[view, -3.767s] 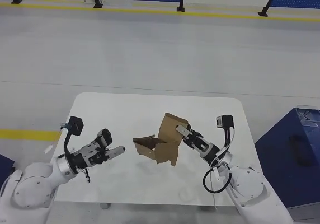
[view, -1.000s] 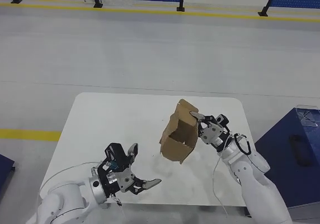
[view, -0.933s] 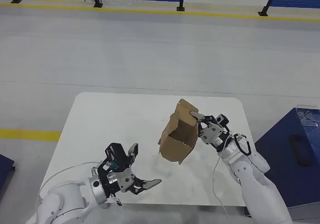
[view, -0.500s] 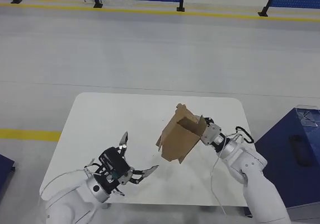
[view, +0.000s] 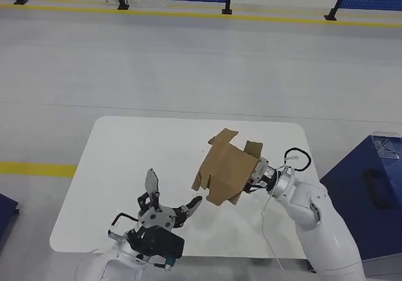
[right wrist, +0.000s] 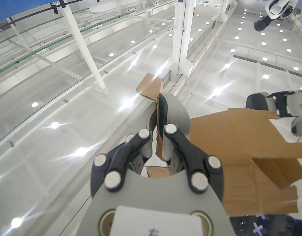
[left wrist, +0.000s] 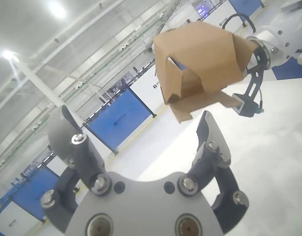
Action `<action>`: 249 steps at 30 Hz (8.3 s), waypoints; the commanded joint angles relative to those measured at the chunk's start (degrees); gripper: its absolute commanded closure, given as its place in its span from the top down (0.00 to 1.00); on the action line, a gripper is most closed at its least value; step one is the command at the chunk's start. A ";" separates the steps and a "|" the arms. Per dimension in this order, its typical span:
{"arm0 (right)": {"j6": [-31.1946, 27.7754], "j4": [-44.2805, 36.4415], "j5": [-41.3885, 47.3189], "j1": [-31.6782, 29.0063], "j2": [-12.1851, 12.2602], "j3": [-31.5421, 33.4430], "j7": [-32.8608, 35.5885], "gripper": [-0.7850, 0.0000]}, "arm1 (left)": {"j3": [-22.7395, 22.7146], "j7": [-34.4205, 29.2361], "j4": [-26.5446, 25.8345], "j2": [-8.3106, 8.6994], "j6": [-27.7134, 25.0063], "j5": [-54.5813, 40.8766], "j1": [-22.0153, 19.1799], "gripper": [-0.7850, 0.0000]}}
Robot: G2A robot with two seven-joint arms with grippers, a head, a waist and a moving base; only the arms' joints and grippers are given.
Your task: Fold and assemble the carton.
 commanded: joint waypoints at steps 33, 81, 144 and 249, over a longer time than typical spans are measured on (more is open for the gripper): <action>-0.18 -2.39 -2.18 -1.11 -0.07 -2.92 0.39 0.18 | 5.11 -7.00 1.59 -3.71 -1.47 -1.20 -6.48 0.00; 12.92 8.50 -29.39 8.47 4.62 16.58 30.93 1.00 | 3.59 -32.31 5.87 -8.32 -7.42 -70.69 -15.13 0.00; -8.10 4.25 -60.61 -4.07 12.57 9.36 76.00 0.84 | 5.64 -71.51 30.37 -9.69 28.40 -153.13 -34.25 0.00; -40.09 -5.84 -84.56 -5.71 16.72 7.99 80.52 0.00 | -4.48 -55.75 6.28 -4.29 6.98 -139.97 -21.23 1.00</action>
